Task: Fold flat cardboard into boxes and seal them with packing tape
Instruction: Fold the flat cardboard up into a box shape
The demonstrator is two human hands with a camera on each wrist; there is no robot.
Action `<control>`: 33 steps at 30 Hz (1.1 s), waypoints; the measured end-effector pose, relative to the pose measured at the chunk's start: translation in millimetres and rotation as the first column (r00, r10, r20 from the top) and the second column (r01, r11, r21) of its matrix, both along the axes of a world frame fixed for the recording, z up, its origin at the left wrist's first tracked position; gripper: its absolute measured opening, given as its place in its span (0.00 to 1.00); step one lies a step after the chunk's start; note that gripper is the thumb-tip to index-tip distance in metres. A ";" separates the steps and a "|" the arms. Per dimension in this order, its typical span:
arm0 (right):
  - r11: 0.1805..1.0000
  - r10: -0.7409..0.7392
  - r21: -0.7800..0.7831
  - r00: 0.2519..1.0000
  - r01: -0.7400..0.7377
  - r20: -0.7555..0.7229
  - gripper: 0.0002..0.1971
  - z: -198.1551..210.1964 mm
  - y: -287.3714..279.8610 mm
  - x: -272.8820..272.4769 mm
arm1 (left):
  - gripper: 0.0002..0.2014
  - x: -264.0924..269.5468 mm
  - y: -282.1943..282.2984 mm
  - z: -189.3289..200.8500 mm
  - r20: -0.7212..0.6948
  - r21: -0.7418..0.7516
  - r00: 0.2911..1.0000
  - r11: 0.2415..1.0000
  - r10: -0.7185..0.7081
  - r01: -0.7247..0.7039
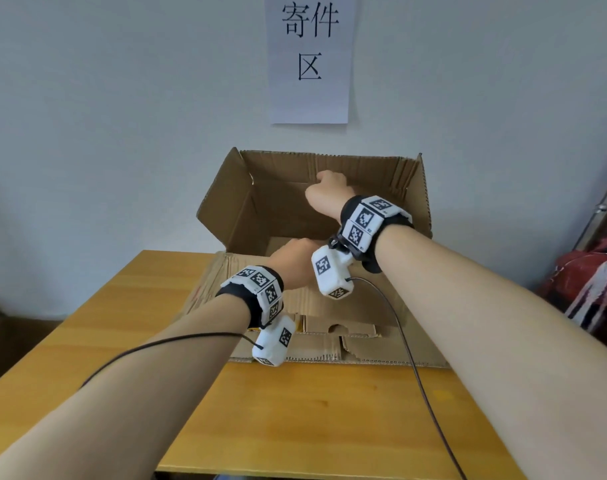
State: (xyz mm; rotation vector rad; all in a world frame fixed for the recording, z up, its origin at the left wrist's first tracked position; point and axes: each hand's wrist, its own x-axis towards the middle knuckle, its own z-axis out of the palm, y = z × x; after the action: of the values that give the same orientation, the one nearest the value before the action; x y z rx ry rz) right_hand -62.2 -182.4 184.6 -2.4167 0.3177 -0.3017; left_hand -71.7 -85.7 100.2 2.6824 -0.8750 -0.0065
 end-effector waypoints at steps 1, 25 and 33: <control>1.000 -0.017 0.018 0.999 0.017 0.027 0.31 -0.9 -1.1 3.4 | 0.20 1.7 1.0 -0.2 -0.002 0.004 1.000 1.000 0.004 -0.004; 0.975 -0.108 0.213 0.966 0.057 0.236 0.27 36.7 -39.7 3.1 | 0.07 24.0 -12.7 -6.6 -0.084 -0.115 0.994 0.990 0.073 -0.082; 0.944 -0.231 0.288 0.947 0.163 0.222 0.17 12.3 -103.6 -18.5 | 0.16 32.8 -32.1 -11.0 -0.024 -0.110 0.999 0.993 0.049 -0.051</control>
State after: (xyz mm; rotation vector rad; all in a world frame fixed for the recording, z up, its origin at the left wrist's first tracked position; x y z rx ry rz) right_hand -80.6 -286.0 197.0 -2.0555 0.4571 -0.6126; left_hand -38.9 -117.8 89.2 2.5957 -0.7780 0.0235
